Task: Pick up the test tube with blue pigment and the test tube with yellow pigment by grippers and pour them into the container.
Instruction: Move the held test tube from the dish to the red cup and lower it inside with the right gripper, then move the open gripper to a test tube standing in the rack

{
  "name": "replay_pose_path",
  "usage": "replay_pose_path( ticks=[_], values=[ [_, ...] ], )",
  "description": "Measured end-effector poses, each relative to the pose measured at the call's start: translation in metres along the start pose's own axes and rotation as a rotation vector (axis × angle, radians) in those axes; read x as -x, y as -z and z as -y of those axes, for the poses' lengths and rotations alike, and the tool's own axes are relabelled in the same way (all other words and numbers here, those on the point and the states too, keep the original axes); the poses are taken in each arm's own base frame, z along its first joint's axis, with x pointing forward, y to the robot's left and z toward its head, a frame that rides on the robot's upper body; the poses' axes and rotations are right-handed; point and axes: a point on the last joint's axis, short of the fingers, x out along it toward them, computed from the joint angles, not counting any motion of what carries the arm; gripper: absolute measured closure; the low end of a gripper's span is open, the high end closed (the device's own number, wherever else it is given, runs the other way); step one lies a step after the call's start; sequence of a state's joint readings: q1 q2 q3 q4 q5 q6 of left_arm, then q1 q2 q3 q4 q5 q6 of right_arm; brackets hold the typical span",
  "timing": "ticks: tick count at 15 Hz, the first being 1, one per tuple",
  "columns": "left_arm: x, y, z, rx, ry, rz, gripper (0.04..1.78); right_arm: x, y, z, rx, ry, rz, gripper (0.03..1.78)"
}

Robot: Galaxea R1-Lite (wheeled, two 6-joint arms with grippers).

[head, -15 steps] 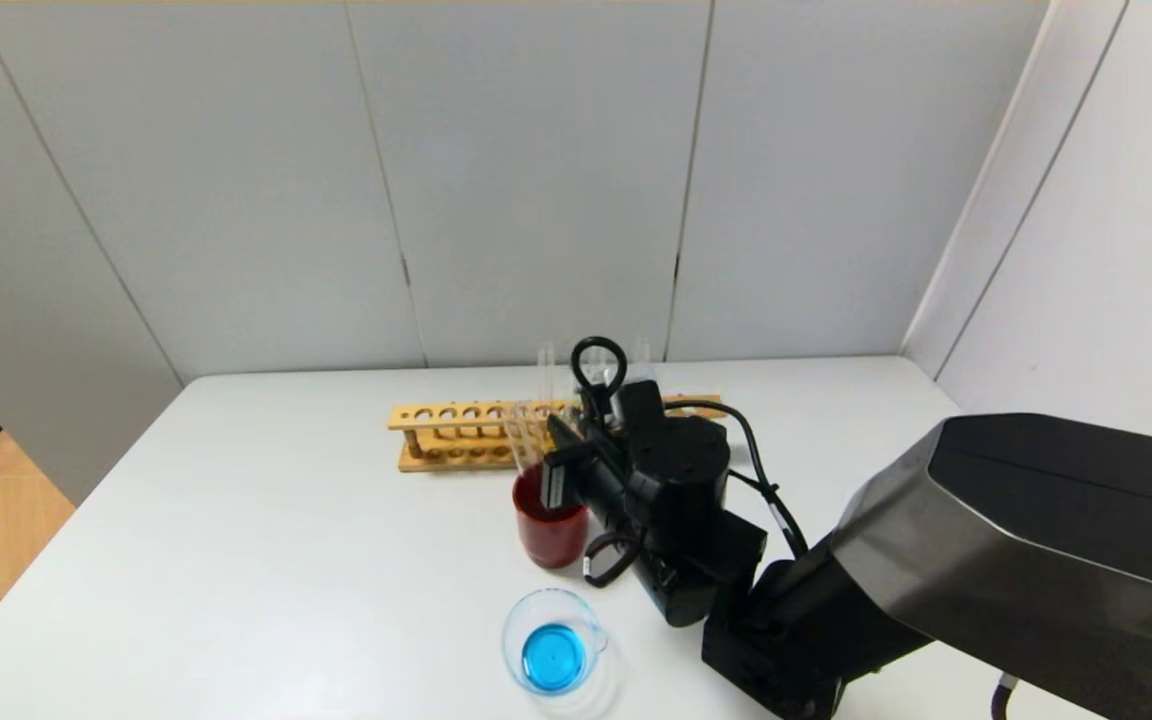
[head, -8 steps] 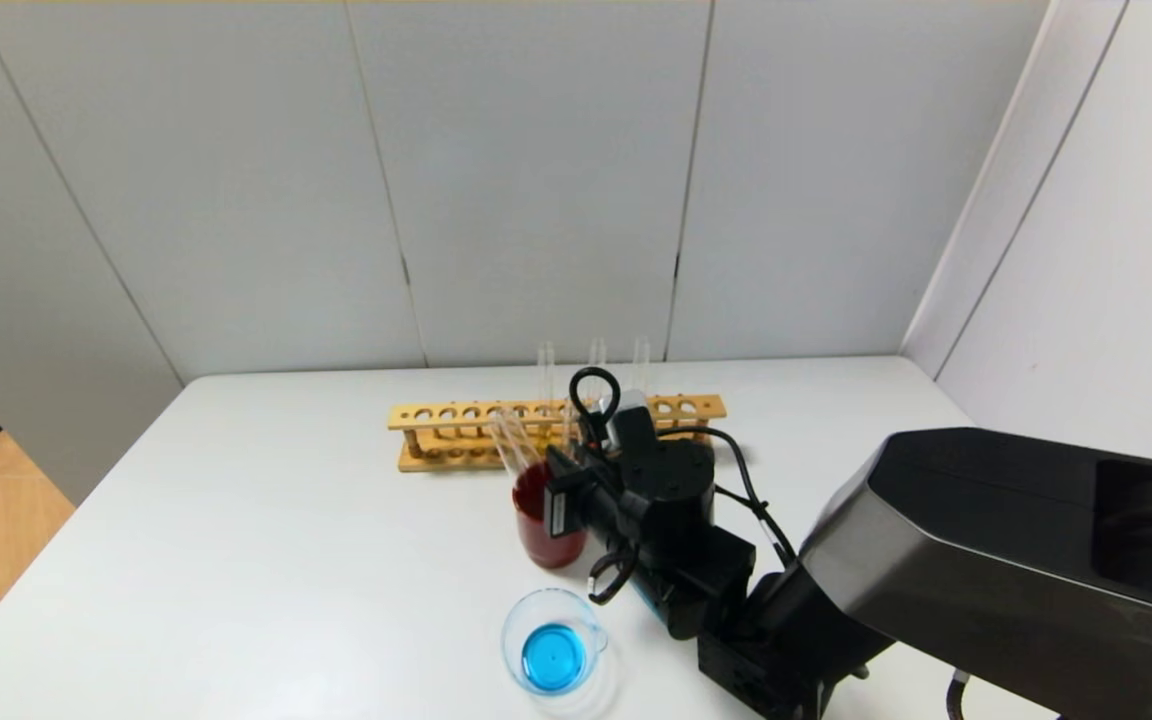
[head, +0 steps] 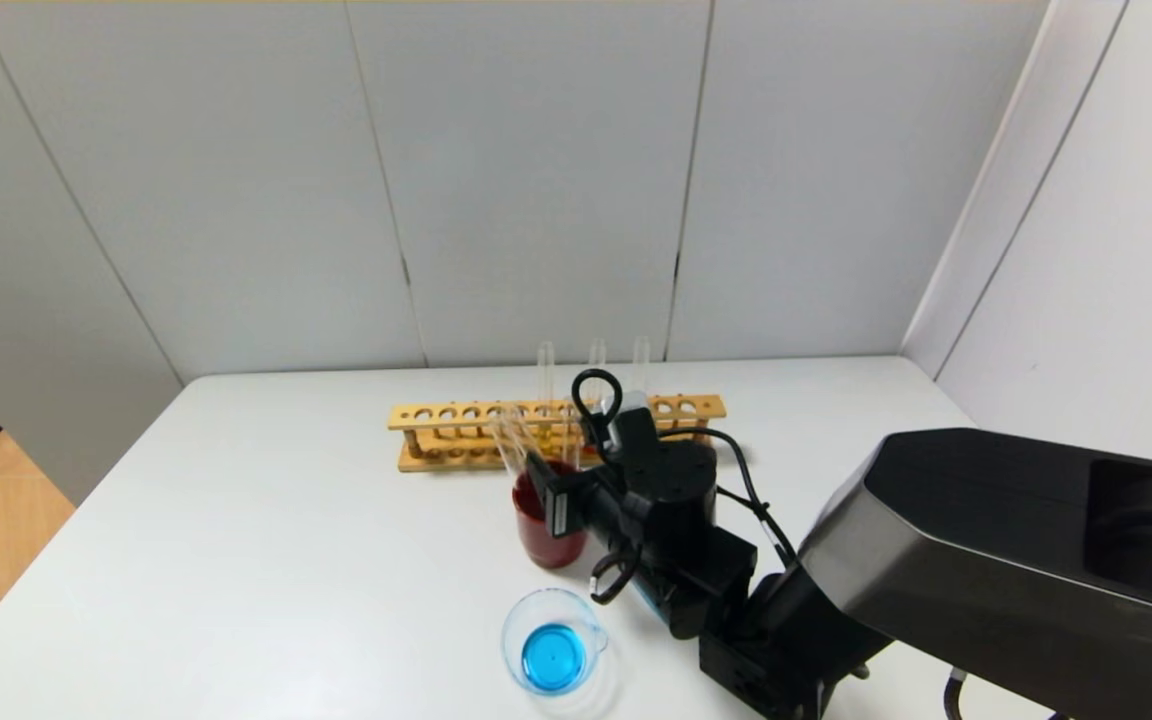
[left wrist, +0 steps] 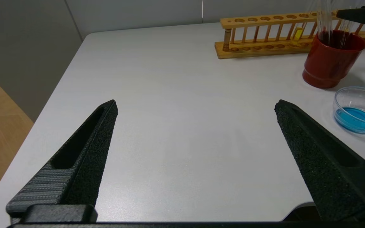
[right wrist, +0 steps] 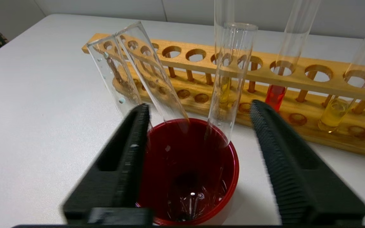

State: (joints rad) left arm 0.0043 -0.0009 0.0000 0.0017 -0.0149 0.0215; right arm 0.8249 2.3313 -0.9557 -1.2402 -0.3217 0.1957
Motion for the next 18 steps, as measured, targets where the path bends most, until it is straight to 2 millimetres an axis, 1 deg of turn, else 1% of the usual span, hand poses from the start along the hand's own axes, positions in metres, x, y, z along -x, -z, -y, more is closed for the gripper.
replay_pose_path(
  ticks=[2, 4, 5, 7, 8, 10, 12, 14, 18],
  values=[
    [0.000, 0.000, 0.000, 0.000, 0.000, 0.000, 0.07, 0.001, -0.007, 0.000, -0.010, -0.002, 0.029, 0.25],
    [0.000, 0.000, 0.000, 0.000, 0.000, 0.000, 0.07, 0.004, -0.022, 0.001, -0.027, -0.004, 0.088, 0.11],
    [0.000, 0.000, 0.000, 0.000, 0.000, 0.000, 0.07, 0.006, -0.030, 0.000, -0.032, -0.002, 0.111, 0.07],
    [0.000, 0.000, 0.000, 0.000, 0.001, 0.000, 0.07, 0.014, -0.050, 0.006, -0.026, 0.006, 0.148, 0.06],
    [0.000, 0.000, 0.000, 0.000, 0.001, 0.000, 0.07, 0.017, -0.059, 0.015, -0.002, 0.023, 0.157, 0.06],
    [0.000, 0.000, 0.000, 0.000, 0.000, 0.000, 0.07, 0.021, -0.070, 0.042, 0.092, 0.098, 0.145, 0.06],
    [0.000, 0.000, 0.000, 0.000, 0.000, 0.000, 0.07, 0.030, -0.072, 0.063, 0.134, 0.150, 0.118, 0.06],
    [0.000, 0.000, 0.000, 0.000, 0.001, 0.000, 0.07, 0.047, -0.074, 0.075, 0.140, 0.181, 0.096, 0.06],
    [0.000, 0.000, 0.000, 0.000, 0.000, 0.000, 0.07, 0.085, -0.079, 0.082, 0.147, 0.197, 0.073, 0.06]
  ],
)
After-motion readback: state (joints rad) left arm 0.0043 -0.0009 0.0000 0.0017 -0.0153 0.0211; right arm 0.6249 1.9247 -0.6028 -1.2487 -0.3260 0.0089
